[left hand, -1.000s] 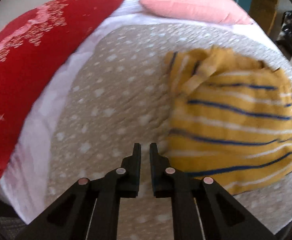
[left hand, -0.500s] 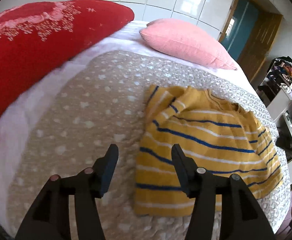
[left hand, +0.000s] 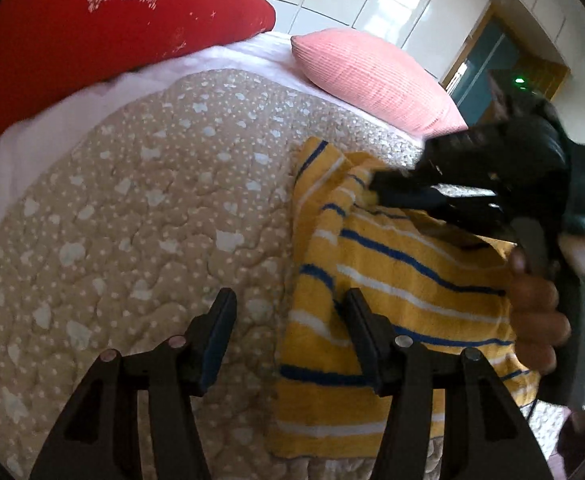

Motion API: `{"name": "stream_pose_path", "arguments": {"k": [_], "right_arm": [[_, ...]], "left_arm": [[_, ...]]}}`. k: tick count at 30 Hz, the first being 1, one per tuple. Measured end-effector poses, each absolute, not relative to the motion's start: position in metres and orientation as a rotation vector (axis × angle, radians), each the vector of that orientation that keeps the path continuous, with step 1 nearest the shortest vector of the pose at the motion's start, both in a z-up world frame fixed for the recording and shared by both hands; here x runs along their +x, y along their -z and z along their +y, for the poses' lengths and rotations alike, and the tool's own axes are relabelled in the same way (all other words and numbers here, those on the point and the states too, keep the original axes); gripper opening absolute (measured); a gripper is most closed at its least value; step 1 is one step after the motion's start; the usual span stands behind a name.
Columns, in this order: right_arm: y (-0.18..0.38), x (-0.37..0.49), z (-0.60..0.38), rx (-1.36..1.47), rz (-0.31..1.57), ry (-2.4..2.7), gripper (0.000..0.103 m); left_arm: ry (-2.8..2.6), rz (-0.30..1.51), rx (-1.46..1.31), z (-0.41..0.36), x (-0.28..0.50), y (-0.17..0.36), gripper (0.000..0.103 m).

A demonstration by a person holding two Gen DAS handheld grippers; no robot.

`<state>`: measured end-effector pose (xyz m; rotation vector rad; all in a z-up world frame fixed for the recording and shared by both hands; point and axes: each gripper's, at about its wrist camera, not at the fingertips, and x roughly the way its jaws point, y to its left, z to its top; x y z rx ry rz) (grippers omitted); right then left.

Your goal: Fold small clothes

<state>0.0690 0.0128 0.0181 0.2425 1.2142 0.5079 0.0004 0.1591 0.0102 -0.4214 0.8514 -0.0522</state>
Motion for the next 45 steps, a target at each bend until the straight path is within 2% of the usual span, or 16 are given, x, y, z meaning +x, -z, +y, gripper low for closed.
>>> {"name": "stream_pose_path", "arguments": {"k": [1, 4, 7, 9, 10, 14, 17, 20, 22, 26, 29, 34, 36, 38, 40, 45], "right_arm": [[-0.016, 0.074, 0.013, 0.279, 1.219, -0.514, 0.022], [-0.014, 0.080, 0.020, 0.369, 1.211, -0.540, 0.042], [-0.014, 0.079, 0.042, 0.268, 1.199, -0.501, 0.042], [-0.014, 0.078, 0.062, 0.120, 1.199, -0.469, 0.021], [-0.015, 0.080, 0.073, 0.048, 1.188, -0.458, 0.014], [-0.018, 0.089, 0.098, -0.023, 1.161, -0.483, 0.008], [-0.010, 0.096, 0.120, -0.035, 1.206, -0.524, 0.008], [-0.024, 0.090, 0.127, -0.045, 1.174, -0.540, 0.010], [-0.042, 0.084, 0.114, 0.011, 1.150, -0.544, 0.016], [-0.074, 0.061, 0.078, 0.015, 1.092, -0.484, 0.047], [-0.073, 0.043, 0.063, 0.009, 1.124, -0.468, 0.055], [-0.045, 0.020, 0.065, 0.017, 1.237, -0.466, 0.055], [-0.038, 0.013, 0.075, -0.006, 1.245, -0.455, 0.061], [-0.034, 0.007, 0.088, -0.051, 1.230, -0.440, 0.074], [-0.031, 0.007, 0.100, -0.099, 1.226, -0.433, 0.079], [-0.022, 0.019, 0.118, -0.199, 1.261, -0.377, 0.080]], "left_arm": [[0.058, 0.850, -0.434, 0.161, 0.000, -0.010, 0.055], [0.066, 0.851, -0.451, 0.163, 0.000, -0.009, 0.056], [0.075, 0.852, -0.470, 0.166, -0.005, -0.011, 0.056], [0.084, 0.853, -0.493, 0.168, -0.006, -0.011, 0.056], [0.088, 0.853, -0.504, 0.169, -0.008, -0.012, 0.056], [0.101, 0.853, -0.549, 0.174, -0.013, -0.014, 0.056], [0.110, 0.858, -0.569, 0.176, -0.017, -0.014, 0.056], [0.133, 0.860, -0.619, 0.183, -0.022, -0.015, 0.056], [0.140, 0.858, -0.653, 0.193, -0.026, -0.016, 0.056], [0.133, 0.851, -0.732, 0.215, -0.034, -0.018, 0.056], [0.134, 0.853, -0.776, 0.225, -0.035, -0.015, 0.057], [0.117, 0.845, -0.782, 0.232, -0.043, -0.018, 0.057], [0.118, 0.853, -0.802, 0.239, -0.044, -0.016, 0.057], [0.130, 0.866, -0.814, 0.244, -0.046, -0.013, 0.057], [0.139, 0.873, -0.804, 0.243, -0.045, -0.011, 0.057], [0.184, 0.872, -0.763, 0.224, -0.044, -0.013, 0.063]]}}
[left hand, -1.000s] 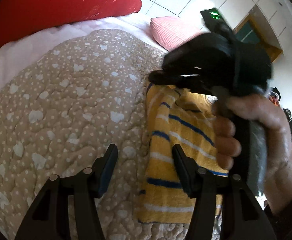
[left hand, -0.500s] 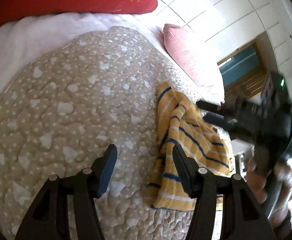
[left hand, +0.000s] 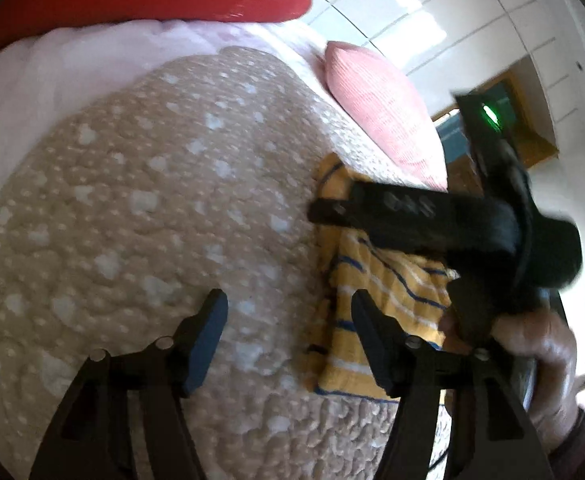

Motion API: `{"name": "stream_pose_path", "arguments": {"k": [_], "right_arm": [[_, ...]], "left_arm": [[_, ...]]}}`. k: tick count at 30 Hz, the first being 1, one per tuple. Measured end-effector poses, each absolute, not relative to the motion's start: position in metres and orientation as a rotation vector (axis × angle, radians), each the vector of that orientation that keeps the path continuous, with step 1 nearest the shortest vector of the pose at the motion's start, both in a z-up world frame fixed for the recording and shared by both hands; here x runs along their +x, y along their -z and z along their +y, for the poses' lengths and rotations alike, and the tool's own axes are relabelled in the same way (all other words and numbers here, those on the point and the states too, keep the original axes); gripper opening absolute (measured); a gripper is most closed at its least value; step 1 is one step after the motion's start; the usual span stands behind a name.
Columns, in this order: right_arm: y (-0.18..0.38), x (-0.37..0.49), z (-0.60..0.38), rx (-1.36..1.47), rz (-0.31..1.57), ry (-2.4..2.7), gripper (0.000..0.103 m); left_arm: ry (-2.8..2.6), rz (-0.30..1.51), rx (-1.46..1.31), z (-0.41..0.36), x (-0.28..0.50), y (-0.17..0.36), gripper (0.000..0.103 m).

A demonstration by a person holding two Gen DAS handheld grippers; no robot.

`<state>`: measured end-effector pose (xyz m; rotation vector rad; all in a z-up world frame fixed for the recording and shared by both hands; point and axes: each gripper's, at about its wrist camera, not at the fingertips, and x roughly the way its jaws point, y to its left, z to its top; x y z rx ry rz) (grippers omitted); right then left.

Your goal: Fold small clothes

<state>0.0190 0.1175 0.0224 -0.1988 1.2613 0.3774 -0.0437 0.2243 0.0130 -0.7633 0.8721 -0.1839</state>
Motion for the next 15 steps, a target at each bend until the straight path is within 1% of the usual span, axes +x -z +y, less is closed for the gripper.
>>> {"name": "stream_pose_path", "arguments": {"k": [3, 6, 7, 8, 9, 10, 12, 13, 14, 15], "right_arm": [[-0.018, 0.028, 0.122, -0.241, 1.296, -0.361, 0.080], [-0.010, 0.030, 0.128, -0.348, 1.335, -0.348, 0.079], [-0.007, 0.030, 0.132, -0.389, 1.338, -0.349, 0.079], [-0.005, 0.028, 0.135, -0.425, 1.337, -0.348, 0.079], [-0.003, 0.027, 0.138, -0.451, 1.333, -0.346, 0.079], [-0.001, 0.024, 0.142, -0.495, 1.323, -0.338, 0.078], [-0.001, 0.019, 0.147, -0.543, 1.292, -0.323, 0.067], [-0.002, 0.016, 0.149, -0.569, 1.265, -0.312, 0.053], [-0.003, 0.012, 0.151, -0.589, 1.240, -0.306, 0.042], [-0.005, 0.009, 0.150, -0.599, 1.219, -0.305, 0.038]], "left_arm": [[0.259, 0.893, -0.788, 0.209, -0.040, -0.009, 0.063], [0.286, 0.914, -0.769, 0.193, -0.038, -0.007, 0.062], [0.301, 0.915, -0.769, 0.190, -0.038, -0.007, 0.047], [0.334, 0.924, -0.779, 0.186, -0.037, -0.006, 0.025], [0.362, 0.943, -0.790, 0.182, -0.036, -0.003, 0.020], [0.362, 0.947, -0.792, 0.181, -0.036, -0.002, 0.017], [0.351, 0.938, -0.787, 0.180, -0.038, -0.003, 0.017], [0.351, 0.931, -0.786, 0.179, -0.039, -0.005, 0.017], [0.349, 0.923, -0.786, 0.178, -0.040, -0.007, 0.017], [0.346, 0.908, -0.783, 0.177, -0.042, -0.011, 0.017]]}}
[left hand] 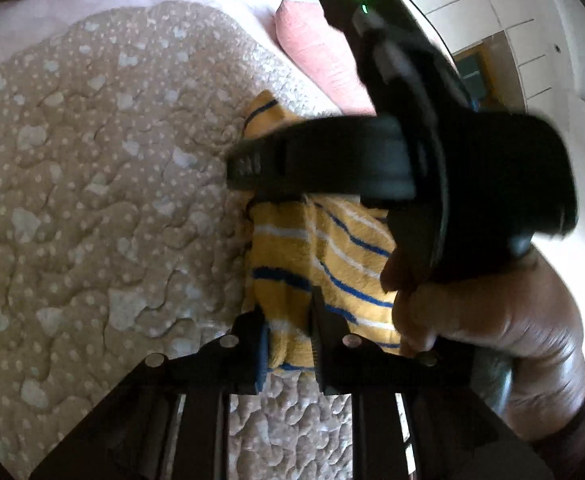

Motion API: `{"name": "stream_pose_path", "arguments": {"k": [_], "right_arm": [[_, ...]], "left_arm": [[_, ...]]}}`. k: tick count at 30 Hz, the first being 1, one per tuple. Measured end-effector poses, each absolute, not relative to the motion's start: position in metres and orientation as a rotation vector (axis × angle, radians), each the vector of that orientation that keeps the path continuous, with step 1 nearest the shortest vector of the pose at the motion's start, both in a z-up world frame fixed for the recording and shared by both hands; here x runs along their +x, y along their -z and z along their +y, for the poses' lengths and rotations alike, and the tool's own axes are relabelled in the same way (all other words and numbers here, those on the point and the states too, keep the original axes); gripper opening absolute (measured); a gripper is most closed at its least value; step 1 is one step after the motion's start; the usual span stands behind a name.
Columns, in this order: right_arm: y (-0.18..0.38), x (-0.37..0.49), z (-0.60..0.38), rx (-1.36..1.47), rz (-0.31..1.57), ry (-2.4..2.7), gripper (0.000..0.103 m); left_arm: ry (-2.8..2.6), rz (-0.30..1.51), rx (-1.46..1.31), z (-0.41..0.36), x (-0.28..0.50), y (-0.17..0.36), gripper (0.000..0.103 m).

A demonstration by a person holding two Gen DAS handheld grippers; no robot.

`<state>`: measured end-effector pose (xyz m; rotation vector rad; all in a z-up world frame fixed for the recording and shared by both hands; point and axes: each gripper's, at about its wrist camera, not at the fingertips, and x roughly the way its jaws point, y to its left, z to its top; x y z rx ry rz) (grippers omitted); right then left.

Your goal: Fold small clothes

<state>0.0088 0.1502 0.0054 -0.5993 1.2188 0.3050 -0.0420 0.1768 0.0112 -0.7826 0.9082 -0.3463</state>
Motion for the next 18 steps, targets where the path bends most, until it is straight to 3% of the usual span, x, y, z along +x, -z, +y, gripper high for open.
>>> {"name": "stream_pose_path", "arguments": {"k": [2, 5, 8, 14, 18], "right_arm": [[-0.012, 0.004, 0.145, -0.576, 1.191, -0.324, 0.023], [-0.030, 0.000, 0.124, -0.463, 1.172, -0.366, 0.016], [-0.059, -0.004, 0.089, -0.331, 1.137, -0.412, 0.015], [-0.104, -0.003, -0.006, -0.080, 1.056, -0.442, 0.014], [-0.101, 0.000, -0.080, 0.078, 1.036, -0.409, 0.014]], "left_arm": [[0.346, 0.887, -0.777, 0.174, -0.048, -0.019, 0.017], [0.346, 0.843, -0.761, 0.170, -0.065, -0.041, 0.022], [0.346, 0.769, -0.743, 0.172, -0.098, -0.069, 0.038], [0.296, 0.792, -0.594, 0.157, -0.125, -0.097, 0.041], [0.294, 0.855, -0.518, 0.129, -0.119, -0.101, 0.041]]}}
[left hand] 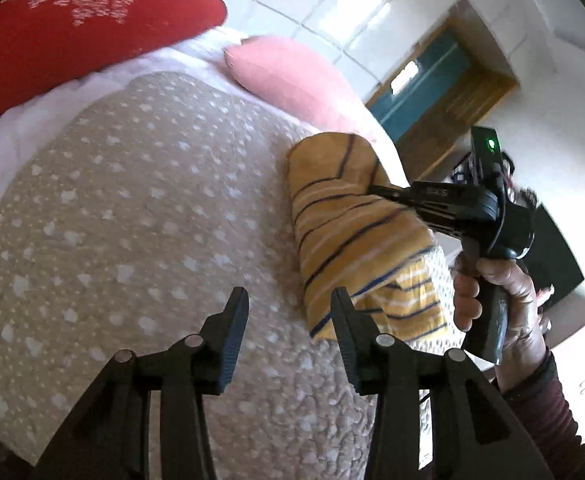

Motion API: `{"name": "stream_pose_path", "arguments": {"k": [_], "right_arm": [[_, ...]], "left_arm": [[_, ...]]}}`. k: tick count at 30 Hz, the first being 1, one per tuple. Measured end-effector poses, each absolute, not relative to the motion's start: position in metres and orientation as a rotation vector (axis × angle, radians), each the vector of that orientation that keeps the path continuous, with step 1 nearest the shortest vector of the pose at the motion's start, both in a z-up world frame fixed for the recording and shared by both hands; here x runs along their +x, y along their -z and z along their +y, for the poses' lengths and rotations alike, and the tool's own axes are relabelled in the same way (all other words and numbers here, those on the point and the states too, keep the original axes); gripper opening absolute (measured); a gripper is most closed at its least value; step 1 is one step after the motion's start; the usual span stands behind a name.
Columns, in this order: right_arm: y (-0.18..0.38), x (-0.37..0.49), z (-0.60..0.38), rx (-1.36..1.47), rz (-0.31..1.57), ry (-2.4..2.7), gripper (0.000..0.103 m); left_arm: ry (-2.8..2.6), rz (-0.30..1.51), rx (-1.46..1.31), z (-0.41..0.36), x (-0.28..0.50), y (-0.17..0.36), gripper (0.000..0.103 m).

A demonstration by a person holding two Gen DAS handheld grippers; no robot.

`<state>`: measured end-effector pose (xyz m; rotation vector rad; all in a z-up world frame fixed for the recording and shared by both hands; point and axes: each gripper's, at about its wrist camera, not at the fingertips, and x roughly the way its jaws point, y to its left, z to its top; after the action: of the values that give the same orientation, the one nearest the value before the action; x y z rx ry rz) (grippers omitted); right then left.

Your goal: Fold small clothes

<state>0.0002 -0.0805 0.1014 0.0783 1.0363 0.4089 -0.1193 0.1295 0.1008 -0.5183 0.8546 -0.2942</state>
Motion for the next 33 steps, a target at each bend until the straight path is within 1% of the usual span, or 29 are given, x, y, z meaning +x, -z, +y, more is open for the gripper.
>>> {"name": "stream_pose_path", "arguments": {"k": [4, 7, 12, 18, 20, 28, 33], "right_arm": [[-0.080, -0.001, -0.146, 0.207, 1.050, -0.338, 0.014], [-0.066, -0.003, -0.177, 0.293, 1.053, -0.332, 0.014], [-0.058, -0.010, -0.190, 0.346, 1.041, -0.374, 0.014], [-0.061, -0.020, -0.210, 0.415, 0.993, -0.392, 0.014], [-0.064, -0.023, -0.223, 0.442, 0.974, -0.383, 0.013], [-0.069, -0.029, -0.284, 0.539, 0.919, -0.330, 0.013], [-0.060, -0.032, -0.331, 0.595, 0.902, -0.257, 0.013]], "left_arm": [[0.312, 0.894, -0.440, 0.088, -0.116, -0.098, 0.041], [0.325, 0.919, -0.392, 0.063, -0.116, -0.095, 0.042], [0.325, 0.952, -0.324, 0.036, -0.109, -0.089, 0.042], [0.328, 0.946, -0.274, 0.019, -0.101, -0.099, 0.044], [0.331, 0.939, -0.266, 0.014, -0.098, -0.102, 0.046], [0.378, 0.936, -0.242, -0.024, -0.068, -0.112, 0.046], [0.394, 0.994, -0.218, -0.061, -0.024, -0.093, 0.047]]}}
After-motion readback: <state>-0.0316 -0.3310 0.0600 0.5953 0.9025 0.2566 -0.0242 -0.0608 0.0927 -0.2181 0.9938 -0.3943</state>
